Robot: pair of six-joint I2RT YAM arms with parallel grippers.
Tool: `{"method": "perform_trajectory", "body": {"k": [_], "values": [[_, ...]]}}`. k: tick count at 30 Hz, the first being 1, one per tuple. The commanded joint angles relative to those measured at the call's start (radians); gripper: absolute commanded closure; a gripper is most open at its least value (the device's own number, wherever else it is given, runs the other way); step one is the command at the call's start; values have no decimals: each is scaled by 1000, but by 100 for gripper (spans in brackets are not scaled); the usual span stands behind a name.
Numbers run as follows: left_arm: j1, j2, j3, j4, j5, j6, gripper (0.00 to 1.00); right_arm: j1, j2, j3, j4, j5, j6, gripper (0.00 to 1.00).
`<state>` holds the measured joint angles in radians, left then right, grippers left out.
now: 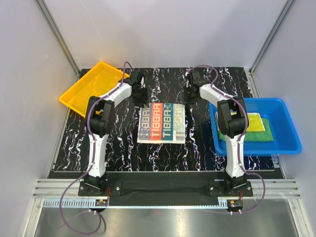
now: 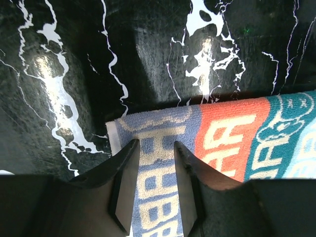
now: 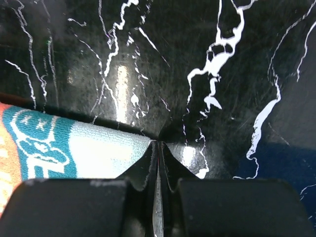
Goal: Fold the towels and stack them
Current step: Fold the towel
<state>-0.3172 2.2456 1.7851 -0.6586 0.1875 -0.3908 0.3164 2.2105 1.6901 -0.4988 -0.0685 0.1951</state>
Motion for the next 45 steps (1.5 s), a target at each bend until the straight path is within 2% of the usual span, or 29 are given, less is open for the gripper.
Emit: {"method": "perform_trajectory", "body": {"k": [1, 6, 14, 18, 24, 29, 38, 42, 45], "values": [[3, 3, 40, 4, -56, 39, 61, -2, 21, 63, -26, 42, -40, 92], [1, -12, 10, 13, -59, 43, 60, -2, 11, 132, -92, 59, -31, 92], [0, -12, -26, 31, -37, 30, 59, 4, -80, 79, -37, -143, 67, 92], [1, -18, -29, 37, -36, 20, 58, 4, -58, 42, -12, -186, 92, 92], [0, -11, -23, 19, -63, 23, 58, 4, 23, 37, -26, -94, 69, 92], [0, -3, -9, -56, -164, 29, 58, 18, 25, 13, -47, 119, 53, 97], [0, -30, -56, -32, -140, 12, 58, 39, 8, -15, -9, 153, -17, 99], [1, -84, -69, -52, -96, 15, 58, 39, -34, -12, -14, 93, -51, 94], [1, -161, -69, -41, -28, 39, 57, 38, -77, 25, -47, -14, -89, 81]]}}
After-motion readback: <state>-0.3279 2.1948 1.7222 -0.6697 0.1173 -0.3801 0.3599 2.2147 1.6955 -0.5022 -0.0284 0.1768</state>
